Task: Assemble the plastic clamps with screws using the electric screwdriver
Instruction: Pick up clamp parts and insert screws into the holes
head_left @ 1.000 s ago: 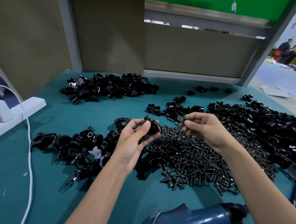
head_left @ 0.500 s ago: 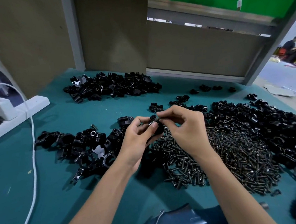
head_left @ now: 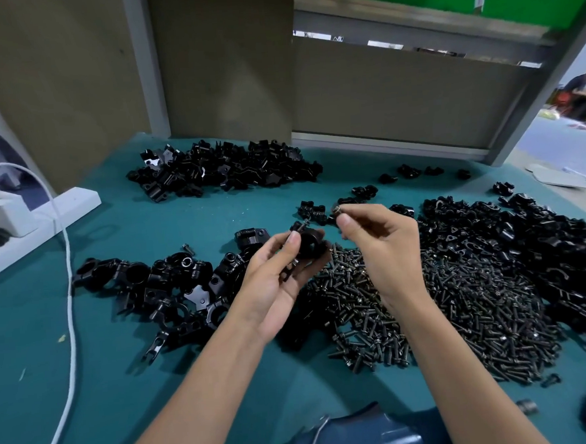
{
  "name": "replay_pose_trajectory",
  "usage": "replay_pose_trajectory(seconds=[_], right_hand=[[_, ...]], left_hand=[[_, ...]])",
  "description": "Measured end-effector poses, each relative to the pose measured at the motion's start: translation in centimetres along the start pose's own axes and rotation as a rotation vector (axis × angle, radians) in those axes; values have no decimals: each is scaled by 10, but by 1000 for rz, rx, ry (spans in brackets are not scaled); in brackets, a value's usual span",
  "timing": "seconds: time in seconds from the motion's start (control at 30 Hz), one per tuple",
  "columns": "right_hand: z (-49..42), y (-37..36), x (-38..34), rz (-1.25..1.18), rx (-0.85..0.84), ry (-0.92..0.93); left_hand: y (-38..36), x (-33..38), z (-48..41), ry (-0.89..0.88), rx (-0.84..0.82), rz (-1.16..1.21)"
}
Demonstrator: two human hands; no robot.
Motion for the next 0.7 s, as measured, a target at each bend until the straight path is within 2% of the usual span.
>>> replay_pose_trajectory(seconds=[0.17, 0.23, 0.47, 0.7], right_hand=[[5, -7, 10, 143, -222, -35], [6, -10, 11, 167, -264, -29], [4, -1, 8, 6, -53, -44], [4, -6, 8, 59, -89, 38]], left_hand=[[0, 0, 1, 27, 48, 88], [1, 1, 0, 28, 58, 97], [0, 1, 1, 20, 44, 99], [0, -1, 1, 20, 29, 22]])
Point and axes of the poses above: each hand's wrist, its own z-axis away from the middle knuckle, its own y-axis out of the back of the hand, x = y × z, the point moved 3 cm from there along -z, towards the middle knuckle, and after that the axes turned 6 degrees about x, right-handed, at the moved point
